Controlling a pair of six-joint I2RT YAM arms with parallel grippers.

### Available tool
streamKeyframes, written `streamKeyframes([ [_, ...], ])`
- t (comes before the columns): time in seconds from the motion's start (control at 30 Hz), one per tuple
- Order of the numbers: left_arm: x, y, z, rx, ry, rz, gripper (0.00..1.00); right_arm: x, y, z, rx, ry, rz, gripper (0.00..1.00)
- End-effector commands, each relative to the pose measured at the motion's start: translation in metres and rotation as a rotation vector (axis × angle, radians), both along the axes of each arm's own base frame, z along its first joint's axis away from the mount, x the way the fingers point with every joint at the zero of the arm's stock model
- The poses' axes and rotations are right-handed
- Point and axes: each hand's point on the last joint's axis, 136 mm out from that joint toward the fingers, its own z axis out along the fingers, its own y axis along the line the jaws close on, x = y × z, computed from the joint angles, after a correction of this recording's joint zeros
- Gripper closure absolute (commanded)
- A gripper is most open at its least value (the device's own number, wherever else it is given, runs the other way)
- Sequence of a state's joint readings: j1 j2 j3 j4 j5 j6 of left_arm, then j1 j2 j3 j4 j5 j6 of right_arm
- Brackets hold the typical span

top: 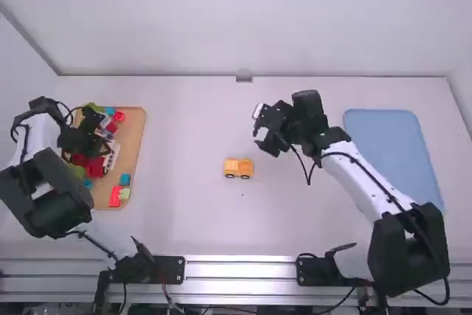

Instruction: Assemble lego blocks to make yellow taxi

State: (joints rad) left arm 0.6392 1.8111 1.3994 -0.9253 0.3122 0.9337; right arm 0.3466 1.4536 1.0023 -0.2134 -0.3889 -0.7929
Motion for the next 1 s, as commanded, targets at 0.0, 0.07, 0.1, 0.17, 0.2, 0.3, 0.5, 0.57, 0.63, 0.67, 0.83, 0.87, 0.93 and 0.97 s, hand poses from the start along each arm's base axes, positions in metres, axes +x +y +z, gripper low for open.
streamKeyframes([
  [0.0, 0.020, -0.038, 0.018, -0.037, -0.068, -0.075, 0.81, 0.002, -0.002, 0.020, 0.066, 0.015, -0.066, 0.02],
  [0.07, 0.034, -0.064, 0.023, -0.022, -0.094, -0.156, 0.81, 0.003, -0.008, 0.027, 0.105, 0.037, -0.117, 0.02],
  [0.1, 0.044, -0.082, 0.025, -0.011, -0.115, -0.215, 0.83, 0.002, -0.013, 0.030, 0.119, 0.047, -0.141, 0.02],
  [0.17, 0.056, -0.107, 0.027, 0.001, -0.141, -0.290, 0.87, 0.000, -0.019, 0.034, 0.132, 0.058, -0.156, 0.02],
  [0.2, 0.062, -0.120, 0.028, 0.006, -0.155, -0.327, 0.88, -0.002, -0.020, 0.036, 0.141, 0.064, -0.155, 0.02],
  [0.3, 0.075, -0.175, 0.031, 0.015, -0.198, -0.488, 0.87, -0.009, -0.030, 0.042, 0.173, 0.062, -0.156, 0.02],
  [0.5, 0.086, -0.273, 0.039, 0.034, -0.292, -0.707, 0.83, -0.011, -0.068, 0.047, 0.285, 0.022, -0.350, 0.02],
  [0.57, 0.084, -0.305, 0.042, 0.023, -0.322, -0.763, 0.85, -0.014, -0.082, 0.047, 0.326, 0.004, -0.423, 0.02],
  [0.63, 0.080, -0.336, 0.042, 0.017, -0.351, -0.838, 0.86, -0.022, -0.092, 0.048, 0.372, -0.023, -0.464, 0.02],
  [0.67, 0.079, -0.348, 0.041, 0.014, -0.359, -0.864, 0.86, -0.025, -0.096, 0.048, 0.392, -0.033, -0.480, 0.02],
  [0.83, 0.068, -0.395, 0.027, 0.032, -0.357, -0.948, 0.78, -0.044, -0.124, 0.049, 0.478, -0.120, -0.620, 0.02],
  [0.87, 0.064, -0.406, 0.024, 0.027, -0.357, -0.971, 0.78, -0.050, -0.130, 0.049, 0.494, -0.143, -0.648, 0.02],
  [0.93, 0.057, -0.420, 0.016, 0.019, -0.346, -1.005, 0.78, -0.058, -0.135, 0.050, 0.510, -0.180, -0.664, 0.02],
  [0.97, 0.053, -0.429, 0.011, 0.017, -0.336, -1.028, 0.78, -0.063, -0.138, 0.051, 0.528, -0.201, -0.676, 0.02],
])
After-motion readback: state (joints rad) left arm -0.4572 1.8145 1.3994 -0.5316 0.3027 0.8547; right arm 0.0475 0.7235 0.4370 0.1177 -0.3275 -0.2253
